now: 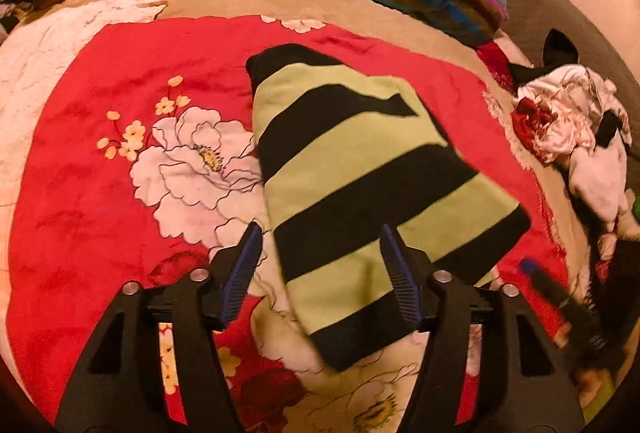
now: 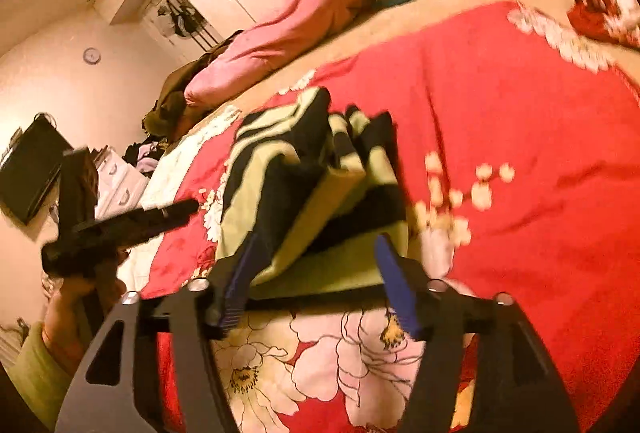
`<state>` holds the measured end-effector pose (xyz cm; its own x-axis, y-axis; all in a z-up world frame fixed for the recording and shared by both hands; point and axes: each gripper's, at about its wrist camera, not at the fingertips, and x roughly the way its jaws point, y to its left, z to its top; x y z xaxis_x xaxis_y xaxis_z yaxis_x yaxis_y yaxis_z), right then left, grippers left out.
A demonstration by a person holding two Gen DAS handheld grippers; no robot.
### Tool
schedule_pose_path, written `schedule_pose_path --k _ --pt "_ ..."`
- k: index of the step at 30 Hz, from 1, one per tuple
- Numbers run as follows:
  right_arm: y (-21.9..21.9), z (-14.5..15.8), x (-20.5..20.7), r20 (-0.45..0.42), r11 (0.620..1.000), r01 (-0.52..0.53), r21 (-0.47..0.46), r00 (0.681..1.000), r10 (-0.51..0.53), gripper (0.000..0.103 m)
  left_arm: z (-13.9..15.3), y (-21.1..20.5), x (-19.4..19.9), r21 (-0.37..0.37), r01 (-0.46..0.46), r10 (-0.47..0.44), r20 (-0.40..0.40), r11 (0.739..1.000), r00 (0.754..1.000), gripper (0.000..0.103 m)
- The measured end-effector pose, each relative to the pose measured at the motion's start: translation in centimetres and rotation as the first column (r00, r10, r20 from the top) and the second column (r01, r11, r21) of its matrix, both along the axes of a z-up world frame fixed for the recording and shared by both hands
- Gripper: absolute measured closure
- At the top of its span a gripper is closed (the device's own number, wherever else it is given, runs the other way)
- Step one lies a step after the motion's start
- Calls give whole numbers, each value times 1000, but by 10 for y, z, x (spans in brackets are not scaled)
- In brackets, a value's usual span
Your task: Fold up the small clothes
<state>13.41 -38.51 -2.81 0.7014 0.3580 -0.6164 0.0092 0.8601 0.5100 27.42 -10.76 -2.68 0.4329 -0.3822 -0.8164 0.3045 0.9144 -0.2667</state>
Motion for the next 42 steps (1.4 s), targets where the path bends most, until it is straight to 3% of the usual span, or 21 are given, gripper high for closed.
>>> schedule_pose_path --k 2,4,6,10,13,17,23,26,28,32,35,37,39,42 --pt "-2 9 4 3 1000 -6 -22 1000 6 21 0 -3 -4 45 21 -22 20 999 1000 43" --pt "-6 15 11 7 999 -1 -37 1000 1 19 2 -4 -10 78 33 -36 47 996 998 35" --pt "-5 16 21 3 999 -5 -45 1000 6 12 3 -5 -13 96 42 -48 61 995 997 31" --pt "-5 18 39 -30 997 -42 -66 999 40 10 0 -5 -17 126 40 -49 74 991 996 23" --pt "-2 14 56 -63 996 -62 -67 996 58 9 -7 -6 -17 131 37 -45 59 991 997 22" --pt "6 -5 80 -149 994 -107 2 983 106 9 -22 -6 -15 125 33 -35 19 992 999 22" --pt "8 -29 97 -212 995 -52 87 975 69 10 -47 -5 -19 91 20 -15 -53 996 998 22" --pt "6 -33 99 -228 990 1 138 973 31 16 -53 -4 -19 73 12 -7 -69 997 998 22" --pt "9 -28 100 -207 990 -3 139 978 32 28 -53 -4 -17 58 5 0 -76 998 997 22" --pt "23 -10 97 -129 995 -74 68 988 82 83 -51 -6 -14 54 9 -5 -78 999 997 22" --pt "21 12 77 -51 990 -103 100 993 109 86 -43 -7 -18 37 17 -14 -65 999 998 22" --pt "11 11 62 -54 990 -72 120 995 79 86 -37 -5 -21 20 28 -26 -55 999 998 21" --pt "0 -5 54 -88 992 -29 119 995 40 86 -35 -5 -24 31 34 -32 -49 999 998 21" --pt "-14 -47 57 -209 993 33 116 978 -8 81 -39 -8 -23 39 32 -30 -63 999 998 21"
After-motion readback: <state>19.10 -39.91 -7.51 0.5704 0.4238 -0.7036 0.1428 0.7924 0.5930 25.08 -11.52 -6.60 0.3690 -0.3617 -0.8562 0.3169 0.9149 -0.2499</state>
